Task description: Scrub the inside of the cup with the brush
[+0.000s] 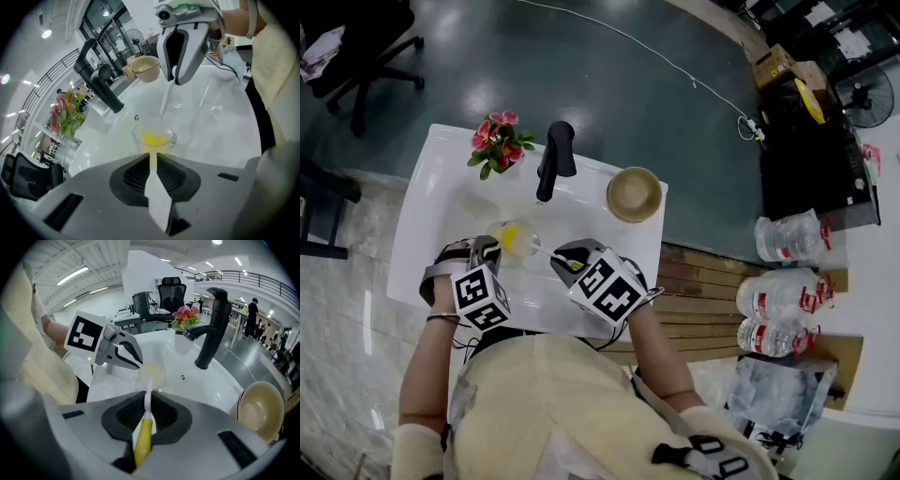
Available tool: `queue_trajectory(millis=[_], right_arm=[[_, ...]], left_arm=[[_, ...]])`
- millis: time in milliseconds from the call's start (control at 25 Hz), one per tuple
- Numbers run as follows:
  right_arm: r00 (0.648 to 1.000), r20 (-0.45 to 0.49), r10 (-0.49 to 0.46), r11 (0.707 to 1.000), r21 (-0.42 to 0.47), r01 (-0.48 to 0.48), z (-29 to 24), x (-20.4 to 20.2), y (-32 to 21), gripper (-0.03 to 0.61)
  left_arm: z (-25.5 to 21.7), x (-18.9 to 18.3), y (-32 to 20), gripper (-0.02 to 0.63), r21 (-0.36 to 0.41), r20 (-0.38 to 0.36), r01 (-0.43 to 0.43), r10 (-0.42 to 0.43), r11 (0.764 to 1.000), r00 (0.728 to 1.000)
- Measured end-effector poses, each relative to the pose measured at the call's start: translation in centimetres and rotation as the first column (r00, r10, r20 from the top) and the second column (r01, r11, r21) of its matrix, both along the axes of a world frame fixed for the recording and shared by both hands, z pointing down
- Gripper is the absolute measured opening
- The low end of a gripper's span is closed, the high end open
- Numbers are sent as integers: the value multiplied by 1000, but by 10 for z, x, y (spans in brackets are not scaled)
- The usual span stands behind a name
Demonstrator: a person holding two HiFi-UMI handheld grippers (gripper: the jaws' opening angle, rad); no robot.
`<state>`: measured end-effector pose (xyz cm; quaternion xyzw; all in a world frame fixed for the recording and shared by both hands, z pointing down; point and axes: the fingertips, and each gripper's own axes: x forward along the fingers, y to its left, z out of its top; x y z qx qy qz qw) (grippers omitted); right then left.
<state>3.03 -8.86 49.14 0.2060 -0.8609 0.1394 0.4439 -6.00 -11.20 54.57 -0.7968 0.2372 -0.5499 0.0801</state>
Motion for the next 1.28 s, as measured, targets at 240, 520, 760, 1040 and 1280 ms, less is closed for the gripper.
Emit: queue_trajectory(millis=[240, 520, 760, 1040, 1280], right_arm=[[989, -123, -85, 990, 105, 98, -11, -12, 4, 49], [941, -276, -196, 950, 184, 251, -19, -22, 5, 49], [913, -322, -250, 935, 166, 314, -22, -27, 0, 49], [964, -193, -183, 977, 78, 201, -24, -18, -10, 49], [993, -93, -76, 997, 13, 78, -21, -13, -14, 51]], left_arm=[[1, 2, 0, 54, -7, 4, 2, -2, 1000, 1000], [3, 1, 0, 54, 2, 32, -2, 2, 1000, 999], [3, 2, 1, 54, 12, 51, -17, 16, 1000, 999], [3, 2, 4, 54, 24, 52, -27, 26, 999, 998], [5, -2, 5, 54, 12, 45, -6, 5, 1000, 999]])
